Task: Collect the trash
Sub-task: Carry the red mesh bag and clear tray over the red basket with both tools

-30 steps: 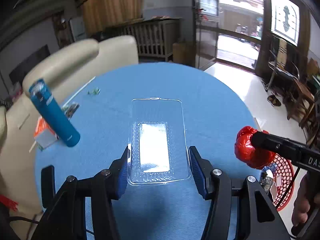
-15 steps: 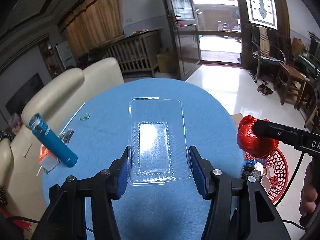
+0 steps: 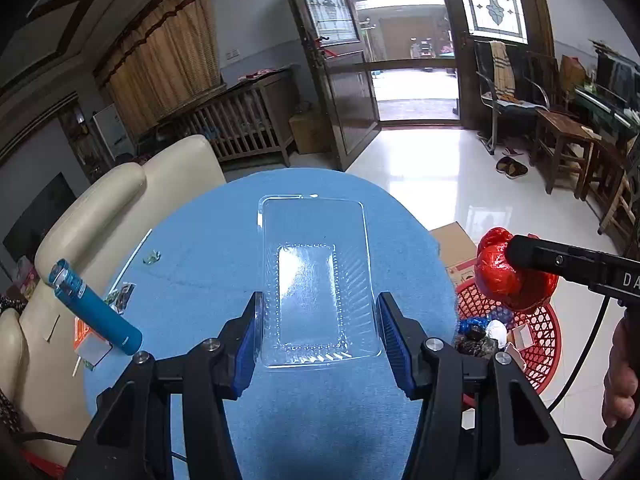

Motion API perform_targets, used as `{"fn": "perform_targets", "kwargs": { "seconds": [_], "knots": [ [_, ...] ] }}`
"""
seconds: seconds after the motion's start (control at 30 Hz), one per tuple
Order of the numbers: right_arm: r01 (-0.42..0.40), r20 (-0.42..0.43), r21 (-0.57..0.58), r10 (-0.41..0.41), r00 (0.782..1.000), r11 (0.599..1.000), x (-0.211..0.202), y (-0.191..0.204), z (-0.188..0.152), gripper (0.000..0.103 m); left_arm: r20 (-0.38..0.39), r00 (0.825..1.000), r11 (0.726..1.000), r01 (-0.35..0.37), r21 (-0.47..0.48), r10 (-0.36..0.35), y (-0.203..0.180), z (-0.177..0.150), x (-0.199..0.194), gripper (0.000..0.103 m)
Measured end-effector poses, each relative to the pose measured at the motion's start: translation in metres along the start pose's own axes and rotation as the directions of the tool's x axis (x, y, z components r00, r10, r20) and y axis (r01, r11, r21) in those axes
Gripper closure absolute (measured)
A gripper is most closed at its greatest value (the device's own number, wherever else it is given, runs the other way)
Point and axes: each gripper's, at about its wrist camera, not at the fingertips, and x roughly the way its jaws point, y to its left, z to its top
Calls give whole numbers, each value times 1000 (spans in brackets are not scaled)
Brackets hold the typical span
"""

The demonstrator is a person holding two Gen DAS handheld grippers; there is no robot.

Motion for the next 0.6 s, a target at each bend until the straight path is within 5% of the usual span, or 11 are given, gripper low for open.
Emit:
{"fn": "perform_targets", "kwargs": {
  "seconds": [0.4, 0.6],
  "knots": [
    [33, 19, 38, -34, 999, 999, -17, -16, -2, 56, -7, 999, 998, 34, 50, -34, -24, 2, 1, 46],
    [167, 49, -27, -166, 985, 986, -23, -14, -5, 56, -29, 998, 995, 62, 84, -60, -39, -2, 7, 46]
  ]
}}
